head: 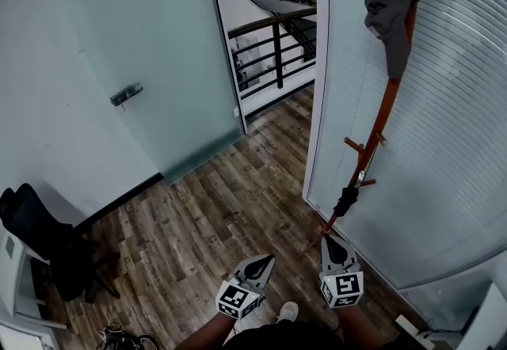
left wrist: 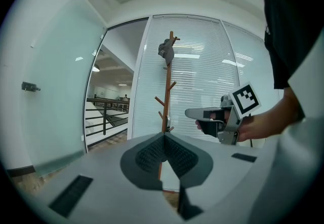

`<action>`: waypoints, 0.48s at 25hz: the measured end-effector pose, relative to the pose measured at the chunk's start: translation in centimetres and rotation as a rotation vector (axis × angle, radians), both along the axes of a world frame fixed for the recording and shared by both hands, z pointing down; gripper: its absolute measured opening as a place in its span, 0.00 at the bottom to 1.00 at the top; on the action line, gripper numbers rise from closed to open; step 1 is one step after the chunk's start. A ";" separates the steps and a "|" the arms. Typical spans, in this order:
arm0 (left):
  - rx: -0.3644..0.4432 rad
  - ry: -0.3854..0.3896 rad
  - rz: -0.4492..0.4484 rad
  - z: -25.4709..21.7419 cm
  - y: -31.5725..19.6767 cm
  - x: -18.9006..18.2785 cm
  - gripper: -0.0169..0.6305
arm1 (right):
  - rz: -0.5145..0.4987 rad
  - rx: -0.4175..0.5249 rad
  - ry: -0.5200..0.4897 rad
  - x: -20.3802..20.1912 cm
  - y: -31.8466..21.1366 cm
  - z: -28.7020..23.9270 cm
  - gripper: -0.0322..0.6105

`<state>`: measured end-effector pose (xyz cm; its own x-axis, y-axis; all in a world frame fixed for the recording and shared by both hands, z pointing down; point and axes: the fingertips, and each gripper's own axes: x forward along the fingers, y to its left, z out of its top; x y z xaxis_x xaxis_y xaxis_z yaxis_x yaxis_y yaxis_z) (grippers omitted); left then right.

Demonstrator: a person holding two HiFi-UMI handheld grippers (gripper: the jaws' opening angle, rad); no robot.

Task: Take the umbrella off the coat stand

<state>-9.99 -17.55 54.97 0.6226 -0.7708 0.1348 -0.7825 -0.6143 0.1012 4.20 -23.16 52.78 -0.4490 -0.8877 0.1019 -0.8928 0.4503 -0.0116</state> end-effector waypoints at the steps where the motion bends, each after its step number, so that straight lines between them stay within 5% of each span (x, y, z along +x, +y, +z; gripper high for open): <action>1: 0.004 -0.001 -0.001 -0.2 -0.5 0.2 0.05 | 0.004 -0.006 0.000 0.3 -0.5 0.1 0.06; 12: -0.020 -0.020 0.040 0.8 -5.9 1.9 0.05 | 0.039 -0.048 0.012 2.7 -4.1 1.8 0.06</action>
<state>-8.11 -23.45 55.75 0.6495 -0.7427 0.1629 -0.7597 -0.6429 0.0980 6.93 -27.28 54.62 -0.4125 -0.8985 0.1499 -0.9100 0.4141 -0.0220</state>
